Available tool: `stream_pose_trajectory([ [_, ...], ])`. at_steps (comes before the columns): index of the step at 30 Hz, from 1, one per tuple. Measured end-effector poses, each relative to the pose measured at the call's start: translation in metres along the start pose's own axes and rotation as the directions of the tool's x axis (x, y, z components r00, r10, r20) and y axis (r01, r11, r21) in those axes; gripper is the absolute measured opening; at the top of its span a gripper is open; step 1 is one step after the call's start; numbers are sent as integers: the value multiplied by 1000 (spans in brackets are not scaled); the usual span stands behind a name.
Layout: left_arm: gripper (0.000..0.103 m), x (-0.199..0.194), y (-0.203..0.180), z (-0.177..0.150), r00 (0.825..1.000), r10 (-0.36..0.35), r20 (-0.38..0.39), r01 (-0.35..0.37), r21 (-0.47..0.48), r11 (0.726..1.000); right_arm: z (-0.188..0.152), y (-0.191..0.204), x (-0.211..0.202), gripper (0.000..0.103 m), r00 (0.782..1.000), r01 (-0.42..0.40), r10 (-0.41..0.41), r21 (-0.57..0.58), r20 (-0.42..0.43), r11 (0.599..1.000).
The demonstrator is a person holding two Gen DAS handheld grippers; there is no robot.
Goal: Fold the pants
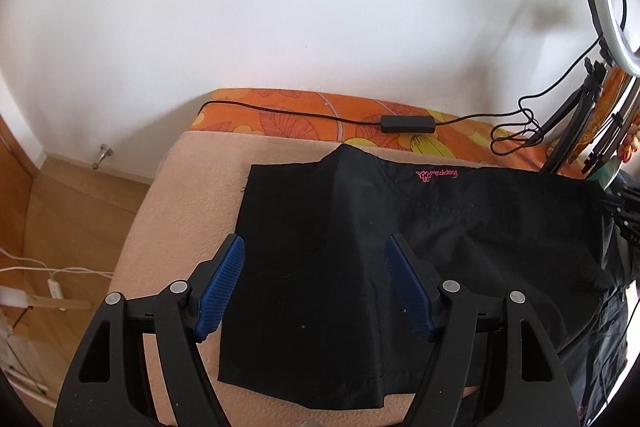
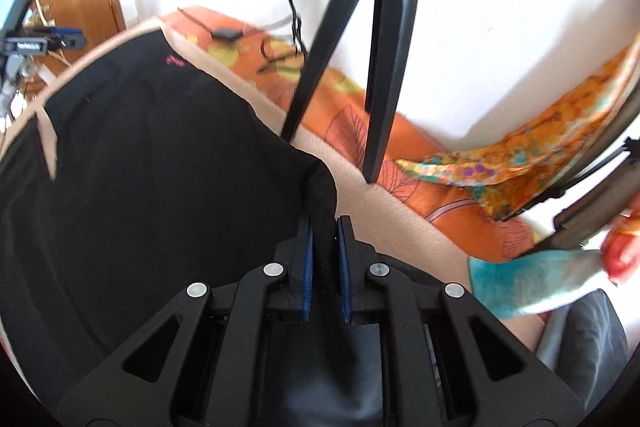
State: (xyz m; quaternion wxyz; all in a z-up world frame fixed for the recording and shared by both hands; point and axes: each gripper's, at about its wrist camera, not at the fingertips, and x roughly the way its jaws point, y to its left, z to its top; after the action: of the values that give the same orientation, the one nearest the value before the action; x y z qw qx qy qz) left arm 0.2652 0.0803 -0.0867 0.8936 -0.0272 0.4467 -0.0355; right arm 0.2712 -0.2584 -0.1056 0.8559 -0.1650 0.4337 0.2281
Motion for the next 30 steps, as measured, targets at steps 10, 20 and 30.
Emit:
stream_pose_trajectory([
  [10, 73, -4, 1, 15, 994, -106, -18, 103, -112, 988, -21, 66, -100, 10, 992, -48, 52, -38, 114, 998],
  [20, 73, 6, -30, 38, 973, -214, -89, 192, -203, 960, -67, 134, -107, 10, 990, -131, 135, -88, 47, 987],
  [30, 73, 35, -90, 36, 962, -140, -234, 116, -113, 987, -89, 162, -106, 10, 984, -174, 176, -115, 3, 978],
])
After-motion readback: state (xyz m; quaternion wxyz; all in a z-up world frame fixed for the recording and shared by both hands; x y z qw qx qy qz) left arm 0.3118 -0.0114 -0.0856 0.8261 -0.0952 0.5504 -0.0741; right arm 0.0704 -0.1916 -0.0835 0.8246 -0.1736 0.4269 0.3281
